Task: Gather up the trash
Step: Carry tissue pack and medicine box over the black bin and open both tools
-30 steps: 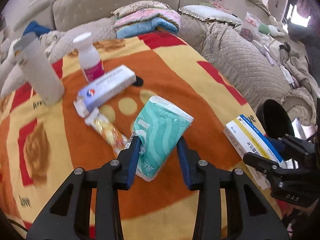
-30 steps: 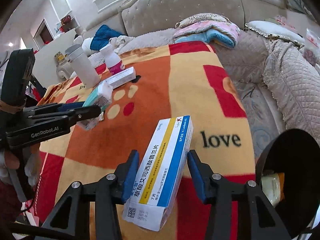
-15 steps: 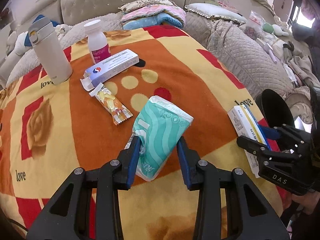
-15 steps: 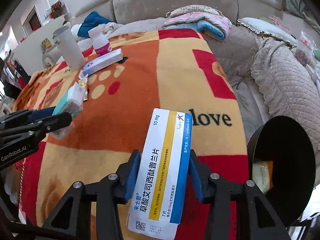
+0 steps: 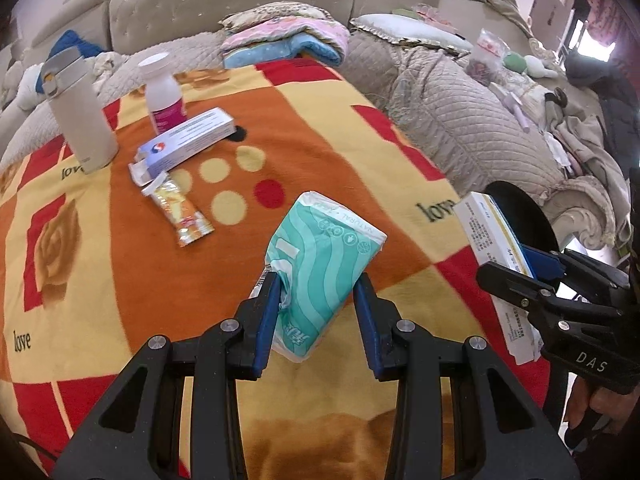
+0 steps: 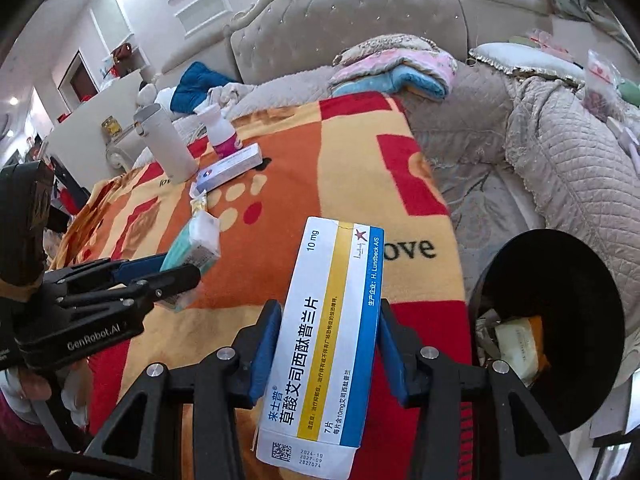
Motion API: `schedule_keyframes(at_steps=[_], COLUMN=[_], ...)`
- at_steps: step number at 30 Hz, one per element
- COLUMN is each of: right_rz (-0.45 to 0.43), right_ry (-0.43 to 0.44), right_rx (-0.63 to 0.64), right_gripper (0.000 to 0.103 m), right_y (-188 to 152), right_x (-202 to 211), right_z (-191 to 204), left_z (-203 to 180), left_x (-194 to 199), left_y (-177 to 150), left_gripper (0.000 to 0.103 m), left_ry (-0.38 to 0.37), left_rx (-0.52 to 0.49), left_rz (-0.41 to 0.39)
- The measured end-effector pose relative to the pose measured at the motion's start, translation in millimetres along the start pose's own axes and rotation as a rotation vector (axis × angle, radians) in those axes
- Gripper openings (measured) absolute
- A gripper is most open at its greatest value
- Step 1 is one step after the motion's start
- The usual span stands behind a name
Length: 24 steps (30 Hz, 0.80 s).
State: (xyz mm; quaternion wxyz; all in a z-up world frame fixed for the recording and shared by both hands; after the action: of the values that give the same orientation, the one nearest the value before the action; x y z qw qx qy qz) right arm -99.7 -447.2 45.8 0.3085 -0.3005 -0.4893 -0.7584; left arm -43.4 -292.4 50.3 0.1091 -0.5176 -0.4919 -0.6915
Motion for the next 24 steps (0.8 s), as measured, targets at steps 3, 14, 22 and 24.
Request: schedule_keyframes(at_steps=[3,14,22,24], right_rz=[-0.007,-0.055,-0.079,-0.087], right_ry=[-0.005,-0.044,-0.072,-0.082], right_rx=[-0.008,-0.034,-0.097,-0.112], right_gripper=[0.046,0.046,0.046,0.046], right_y=[-1,3,4,4], right_x=[7,34,50,54], right_z=[-5,-31,-67,-76], left_z=[-12,-50,-84,-91], left_x=[0,-1,-10,-14], left_y=[4,22,35,38], left_gripper=[0.035,0.035,0.035,0.035], left_ry=[-0.01,-0.038,-0.071,-0.08], left_rx=[-0.014,-0.064,-0.109,-0.119], left_rz=[-0.005,-0.02,-0.019,-0.015])
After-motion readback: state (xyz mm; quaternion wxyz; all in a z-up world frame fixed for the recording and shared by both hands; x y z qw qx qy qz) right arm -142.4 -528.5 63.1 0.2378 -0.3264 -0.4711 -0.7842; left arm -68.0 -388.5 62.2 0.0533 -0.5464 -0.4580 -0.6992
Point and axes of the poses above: each gripper's, at about its wrist camera, not at the fingertips, and x roughly against the way its jaws point, z to its left, y to its top, the point moved 3 cm from there along -x, roughly the way its jaws point, and after that the axes turned 8 degrees about -x, right-handed, at the moved point
